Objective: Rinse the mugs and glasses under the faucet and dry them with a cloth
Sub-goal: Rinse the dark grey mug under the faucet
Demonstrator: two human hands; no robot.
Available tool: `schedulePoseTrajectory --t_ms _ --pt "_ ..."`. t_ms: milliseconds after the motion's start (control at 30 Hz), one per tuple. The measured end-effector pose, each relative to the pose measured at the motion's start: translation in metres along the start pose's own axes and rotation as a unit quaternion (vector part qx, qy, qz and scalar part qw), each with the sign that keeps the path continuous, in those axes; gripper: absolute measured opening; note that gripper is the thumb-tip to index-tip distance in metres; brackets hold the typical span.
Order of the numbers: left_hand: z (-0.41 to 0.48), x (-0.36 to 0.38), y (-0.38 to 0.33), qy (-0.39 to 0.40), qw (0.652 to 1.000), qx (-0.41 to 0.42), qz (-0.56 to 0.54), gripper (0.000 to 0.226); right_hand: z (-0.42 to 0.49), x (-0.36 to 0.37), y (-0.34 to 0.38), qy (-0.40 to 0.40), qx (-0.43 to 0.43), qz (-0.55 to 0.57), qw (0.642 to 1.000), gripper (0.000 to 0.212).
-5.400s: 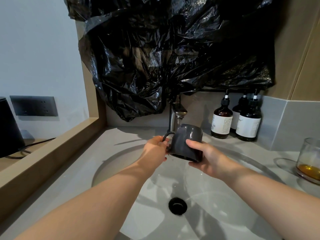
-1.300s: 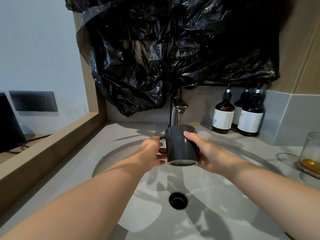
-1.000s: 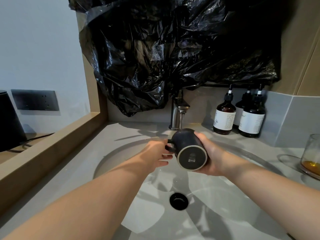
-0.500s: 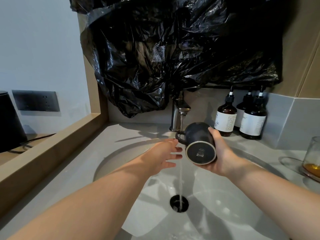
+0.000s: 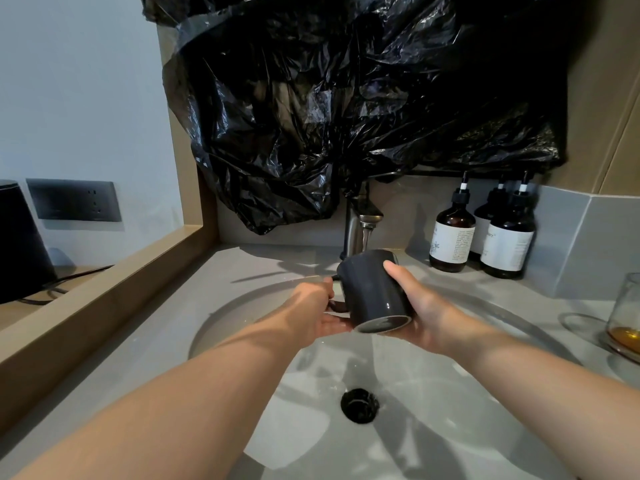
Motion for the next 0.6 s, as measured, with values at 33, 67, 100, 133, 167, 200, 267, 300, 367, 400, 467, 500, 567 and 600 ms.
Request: schedulePoseTrajectory --t_ms 33,67,100,133,167,200,267,300,367,400,467,500,567,600 --pt "-0.001 -0.001 -0.001 -0.01 1.0 0.006 0.0 0.026 0.0 -0.001 -0.001 0.001 0.005 -0.007 1.0 0.059" --pt "-0.003 -0.001 -0.002 -0.018 1.0 0.012 0.0 0.023 -0.001 -0.001 -0.001 -0.001 0.007 -0.021 1.0 0.06" --pt "-0.004 0.0 -0.004 -0.023 0.999 0.022 -0.001 0.021 -0.001 -0.002 0.0 -0.004 0.008 -0.04 0.999 0.059" --pt "-0.005 0.001 -0.005 -0.027 0.999 0.031 -0.008 0.02 -0.002 -0.003 0.0 -0.006 0.012 -0.059 0.998 0.058" --pt "-0.006 0.002 -0.007 -0.028 0.999 0.042 -0.018 0.019 -0.002 -0.004 0.001 -0.006 0.021 -0.072 0.997 0.058" --pt "-0.006 0.003 -0.009 -0.029 0.998 0.052 -0.026 0.02 -0.002 -0.006 0.0 -0.009 0.037 -0.079 0.996 0.062" --pt "-0.003 0.004 -0.011 -0.031 0.996 0.083 -0.019 0.024 -0.001 -0.011 -0.003 -0.01 0.077 -0.085 0.993 0.076" --pt "-0.002 0.004 -0.012 -0.031 0.994 0.101 -0.008 0.026 -0.002 -0.012 -0.005 -0.008 0.093 -0.084 0.992 0.081" --pt "-0.001 0.003 -0.015 -0.027 0.99 0.136 0.011 0.028 -0.003 -0.014 -0.006 -0.008 0.111 -0.069 0.991 0.082" --pt "-0.001 0.003 -0.016 -0.019 0.988 0.149 0.022 0.028 -0.002 -0.014 -0.007 -0.013 0.113 -0.055 0.992 0.08" --pt "-0.002 0.003 -0.018 0.007 0.983 0.172 0.062 0.023 -0.001 -0.014 -0.007 -0.027 0.104 -0.021 0.994 0.071" --pt "-0.001 0.004 -0.019 0.019 0.979 0.182 0.09 0.021 0.0 -0.013 -0.007 -0.034 0.097 -0.011 0.995 0.065" --pt "0.001 0.003 -0.022 0.021 0.97 0.195 0.142 0.017 0.0 -0.012 -0.005 -0.044 0.078 -0.006 0.996 0.055" --pt "0.002 0.002 -0.024 0.013 0.966 0.201 0.163 0.016 0.001 -0.012 -0.003 -0.049 0.068 -0.008 0.996 0.051"
Point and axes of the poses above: each hand's wrist, its own z-axis towards the middle knuckle, its own x-axis out of the palm, y = z × x, the point moved 7 cm from there along z, towards the middle knuckle, and after that the axes turned 9 degrees about -y, right-handed, at the moved point
